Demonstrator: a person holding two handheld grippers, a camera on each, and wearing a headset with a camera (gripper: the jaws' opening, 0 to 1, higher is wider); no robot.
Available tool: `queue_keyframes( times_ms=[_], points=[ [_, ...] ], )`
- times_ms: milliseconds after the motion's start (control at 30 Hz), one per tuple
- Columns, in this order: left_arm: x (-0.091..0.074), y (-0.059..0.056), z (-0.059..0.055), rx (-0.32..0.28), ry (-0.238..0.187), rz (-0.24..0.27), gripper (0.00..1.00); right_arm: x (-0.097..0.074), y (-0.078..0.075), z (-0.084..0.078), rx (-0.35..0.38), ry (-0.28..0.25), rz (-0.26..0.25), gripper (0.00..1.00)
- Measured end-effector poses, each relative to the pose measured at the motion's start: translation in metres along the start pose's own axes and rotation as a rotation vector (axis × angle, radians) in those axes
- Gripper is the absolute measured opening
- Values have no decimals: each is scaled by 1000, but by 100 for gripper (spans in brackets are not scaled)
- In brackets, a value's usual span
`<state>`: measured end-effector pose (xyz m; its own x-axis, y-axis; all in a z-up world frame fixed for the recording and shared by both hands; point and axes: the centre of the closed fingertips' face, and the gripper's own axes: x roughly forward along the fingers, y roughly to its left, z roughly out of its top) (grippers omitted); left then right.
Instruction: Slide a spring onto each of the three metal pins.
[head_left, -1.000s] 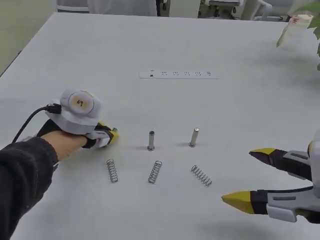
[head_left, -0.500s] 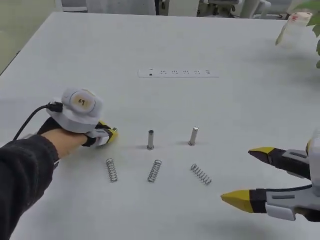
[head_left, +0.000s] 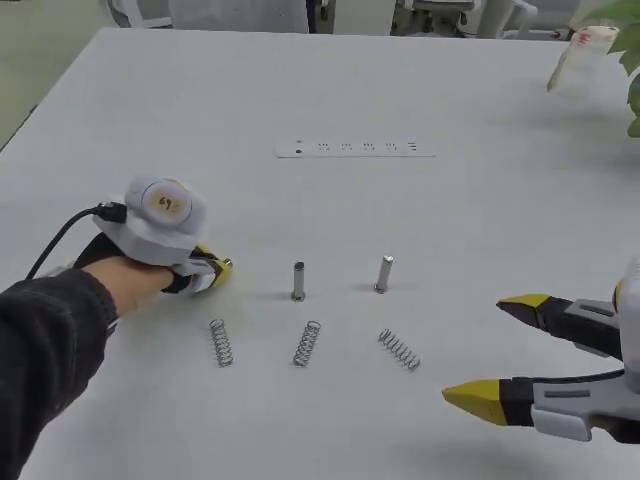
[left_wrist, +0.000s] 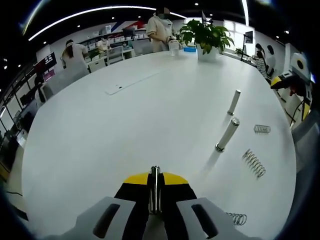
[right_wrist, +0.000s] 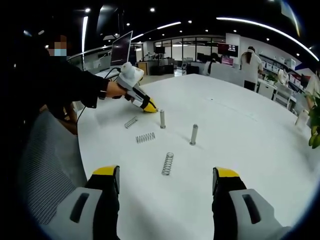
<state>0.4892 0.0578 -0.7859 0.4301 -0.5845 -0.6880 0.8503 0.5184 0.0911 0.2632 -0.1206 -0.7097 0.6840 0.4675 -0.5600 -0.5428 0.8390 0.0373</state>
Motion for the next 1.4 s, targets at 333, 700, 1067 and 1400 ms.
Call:
queue_keyframes(
  times_ms=[333, 700, 1067, 1400],
  points=[
    [-6, 1, 2, -17, -10, -2, 0, 0, 1, 0, -4, -5, 2, 75],
    [-15, 1, 6, -23, -24, 0, 0, -1, 5, 5, -12, -14, 3, 75],
    [-28, -1, 8, -42, -51, 4, 0, -2, 8, 9, -26, -22, 6, 75],
    [-37, -1, 7, -61, -69, 8, 0, -3, 10, 13, -38, -27, 9, 75]
  ],
)
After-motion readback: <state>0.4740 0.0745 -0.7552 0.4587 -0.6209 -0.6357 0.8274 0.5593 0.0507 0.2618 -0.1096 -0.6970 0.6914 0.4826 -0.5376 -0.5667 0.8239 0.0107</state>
